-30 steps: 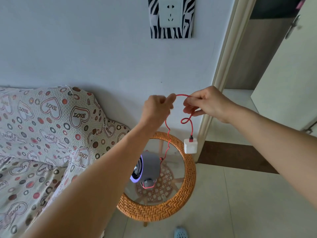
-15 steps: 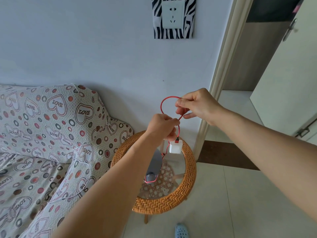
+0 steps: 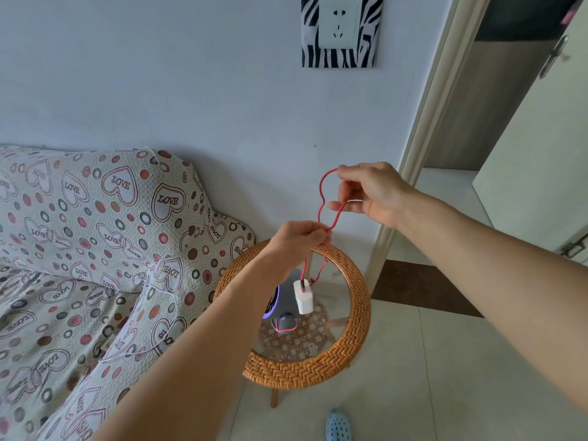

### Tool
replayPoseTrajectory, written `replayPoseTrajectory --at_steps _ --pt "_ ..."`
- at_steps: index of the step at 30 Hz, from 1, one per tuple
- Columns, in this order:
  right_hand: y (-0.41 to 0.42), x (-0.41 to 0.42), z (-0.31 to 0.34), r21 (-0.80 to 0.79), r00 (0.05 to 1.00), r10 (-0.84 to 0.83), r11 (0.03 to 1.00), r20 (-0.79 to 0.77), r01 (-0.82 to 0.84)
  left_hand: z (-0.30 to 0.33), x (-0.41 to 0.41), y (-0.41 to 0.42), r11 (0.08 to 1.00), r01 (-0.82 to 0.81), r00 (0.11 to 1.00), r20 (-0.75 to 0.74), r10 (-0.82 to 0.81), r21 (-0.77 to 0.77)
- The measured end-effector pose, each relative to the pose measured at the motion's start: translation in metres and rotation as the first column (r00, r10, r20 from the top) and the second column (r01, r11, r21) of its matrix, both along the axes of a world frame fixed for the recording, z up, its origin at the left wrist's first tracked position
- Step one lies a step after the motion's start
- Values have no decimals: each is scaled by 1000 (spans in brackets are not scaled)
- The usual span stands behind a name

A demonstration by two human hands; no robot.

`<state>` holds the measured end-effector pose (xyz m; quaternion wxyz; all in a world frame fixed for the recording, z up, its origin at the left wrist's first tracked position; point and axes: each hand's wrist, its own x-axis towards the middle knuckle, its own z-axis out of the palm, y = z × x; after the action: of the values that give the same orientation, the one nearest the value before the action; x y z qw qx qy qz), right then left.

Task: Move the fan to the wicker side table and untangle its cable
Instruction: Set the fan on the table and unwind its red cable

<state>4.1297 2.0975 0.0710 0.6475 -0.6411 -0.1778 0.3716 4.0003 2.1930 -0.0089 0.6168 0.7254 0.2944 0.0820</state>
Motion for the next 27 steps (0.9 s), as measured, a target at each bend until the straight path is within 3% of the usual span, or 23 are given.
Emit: replayPoseTrajectory --at_steps 3,9,13,19,23,27 --pt "5 -8 6 8 991 58 998 -117 -57 6 -7 -3 979 191 982 -26 -189 76" --pt "-1 -24 5 -150 998 66 986 -6 -66 6 -24 -8 909 411 906 -138 -399 69" --pt "-9 -35 -2 -218 994 112 970 21 -105 1 -31 -9 943 333 933 -143 -330 -5" --pt "-31 -47 -11 -274 990 120 957 79 -95 -1 -23 -18 999 10 998 -58 -12 -44" --pt "-44 -49 -11 -320 984 125 944 130 -78 7 -8 -33 994 112 994 -11 -111 16" --pt "-54 -48 -9 -381 968 167 921 187 -86 9 0 -47 997 74 997 13 -74 -6"
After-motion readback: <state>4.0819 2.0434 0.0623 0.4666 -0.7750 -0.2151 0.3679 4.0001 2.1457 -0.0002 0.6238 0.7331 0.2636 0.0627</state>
